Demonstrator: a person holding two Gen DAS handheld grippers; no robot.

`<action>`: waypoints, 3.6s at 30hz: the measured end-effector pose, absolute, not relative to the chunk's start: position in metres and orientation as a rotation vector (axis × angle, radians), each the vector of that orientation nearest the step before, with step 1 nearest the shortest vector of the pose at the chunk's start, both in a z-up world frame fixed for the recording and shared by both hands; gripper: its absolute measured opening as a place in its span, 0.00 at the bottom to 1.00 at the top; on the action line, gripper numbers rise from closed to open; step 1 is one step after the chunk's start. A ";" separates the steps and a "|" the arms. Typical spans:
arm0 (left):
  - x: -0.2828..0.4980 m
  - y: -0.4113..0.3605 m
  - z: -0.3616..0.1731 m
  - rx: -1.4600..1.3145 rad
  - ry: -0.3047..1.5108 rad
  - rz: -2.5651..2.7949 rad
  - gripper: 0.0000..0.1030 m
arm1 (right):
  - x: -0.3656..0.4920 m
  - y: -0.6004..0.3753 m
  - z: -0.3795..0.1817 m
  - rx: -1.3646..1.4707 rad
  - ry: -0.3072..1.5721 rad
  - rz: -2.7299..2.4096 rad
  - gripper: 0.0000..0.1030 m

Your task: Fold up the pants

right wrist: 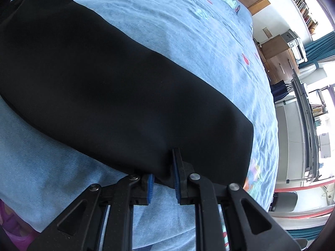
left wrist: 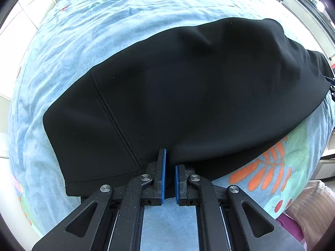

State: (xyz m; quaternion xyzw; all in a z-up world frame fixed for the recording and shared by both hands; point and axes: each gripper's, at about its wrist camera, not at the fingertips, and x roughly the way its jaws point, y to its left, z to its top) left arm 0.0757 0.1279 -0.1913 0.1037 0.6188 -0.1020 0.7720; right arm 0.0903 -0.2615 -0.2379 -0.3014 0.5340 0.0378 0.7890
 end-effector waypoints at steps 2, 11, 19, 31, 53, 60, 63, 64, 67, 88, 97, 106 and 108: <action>0.079 0.124 -0.187 0.241 1.340 -0.214 0.05 | 0.091 -0.263 -0.238 -0.648 1.152 0.085 0.00; 0.083 0.122 -0.178 0.210 1.346 -0.208 0.08 | 0.092 -0.262 -0.241 -0.663 1.164 0.090 0.00; 0.069 0.122 -0.147 0.144 1.290 -0.163 0.32 | 0.087 -0.259 -0.227 -0.641 1.153 0.077 0.00; 0.015 0.223 -0.082 -0.123 1.166 0.174 0.74 | 0.084 -0.274 -0.210 -0.605 1.177 0.044 0.00; 0.078 0.287 -0.137 -0.373 1.336 0.227 0.14 | 0.088 -0.287 -0.205 -0.515 1.192 0.004 0.01; 0.080 0.286 -0.155 -0.397 1.381 0.223 0.12 | 0.089 -0.291 -0.206 -0.488 1.199 -0.010 0.01; 0.082 0.291 -0.168 -0.446 1.411 0.228 0.15 | 0.091 -0.294 -0.206 -0.483 1.204 -0.013 0.01; 0.082 0.292 -0.169 -0.450 1.415 0.227 0.17 | 0.091 -0.294 -0.206 -0.484 1.204 -0.012 0.01; 0.082 0.290 -0.170 -0.428 1.429 0.217 0.17 | 0.092 -0.294 -0.206 -0.492 1.202 -0.010 0.01; 0.077 0.263 -0.184 -0.274 1.497 0.196 0.08 | 0.098 -0.300 -0.216 -0.488 1.229 -0.030 0.01; 0.081 0.248 -0.167 -0.241 1.484 0.221 0.12 | 0.099 -0.320 -0.223 -0.382 1.266 -0.042 0.01; 0.097 0.201 -0.108 -0.157 1.374 0.195 0.57 | 0.091 -0.374 -0.179 -0.259 1.199 -0.152 0.37; 0.107 0.180 -0.099 -0.145 1.350 0.157 0.63 | 0.094 -0.391 -0.171 -0.191 1.174 -0.175 0.38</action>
